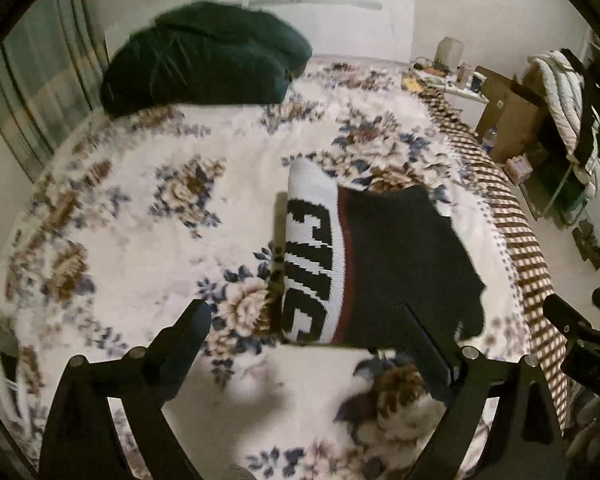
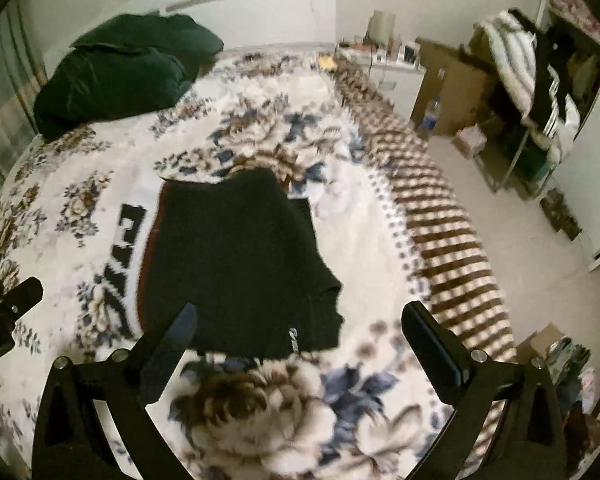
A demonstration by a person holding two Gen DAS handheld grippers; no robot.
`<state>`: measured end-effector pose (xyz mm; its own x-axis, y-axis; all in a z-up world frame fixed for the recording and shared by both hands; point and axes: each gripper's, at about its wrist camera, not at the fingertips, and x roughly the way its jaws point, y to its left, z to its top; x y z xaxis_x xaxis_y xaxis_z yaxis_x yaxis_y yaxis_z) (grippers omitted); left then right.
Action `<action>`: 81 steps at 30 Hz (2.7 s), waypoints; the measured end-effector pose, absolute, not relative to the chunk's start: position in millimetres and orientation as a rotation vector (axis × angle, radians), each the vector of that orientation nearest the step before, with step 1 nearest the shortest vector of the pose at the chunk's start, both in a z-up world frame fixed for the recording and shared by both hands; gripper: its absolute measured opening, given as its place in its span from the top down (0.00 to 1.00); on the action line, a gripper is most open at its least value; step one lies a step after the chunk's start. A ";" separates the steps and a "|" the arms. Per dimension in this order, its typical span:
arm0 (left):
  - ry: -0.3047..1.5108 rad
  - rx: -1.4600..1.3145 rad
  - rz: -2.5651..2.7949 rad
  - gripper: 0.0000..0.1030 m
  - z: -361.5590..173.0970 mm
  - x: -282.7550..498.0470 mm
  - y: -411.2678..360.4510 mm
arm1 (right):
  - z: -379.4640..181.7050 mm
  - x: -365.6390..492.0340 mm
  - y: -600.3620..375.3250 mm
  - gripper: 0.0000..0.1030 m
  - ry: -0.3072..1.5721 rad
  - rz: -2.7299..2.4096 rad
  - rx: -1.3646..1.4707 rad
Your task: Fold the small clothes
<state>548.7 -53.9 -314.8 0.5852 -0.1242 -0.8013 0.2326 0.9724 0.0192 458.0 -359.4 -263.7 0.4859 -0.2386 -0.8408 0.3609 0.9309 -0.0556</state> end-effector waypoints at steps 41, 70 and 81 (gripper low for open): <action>0.662 0.049 -0.203 0.03 -69.8 294.5 -32.4 | 97.7 125.2 -273.6 0.00 0.699 -0.271 0.086; 0.658 0.064 -0.172 0.03 -67.4 283.8 -26.6 | 107.2 135.0 -286.9 0.00 0.698 -0.234 0.070; 0.655 0.072 -0.170 0.03 -66.9 281.6 -23.4 | 107.0 134.6 -286.6 0.00 0.698 -0.233 0.075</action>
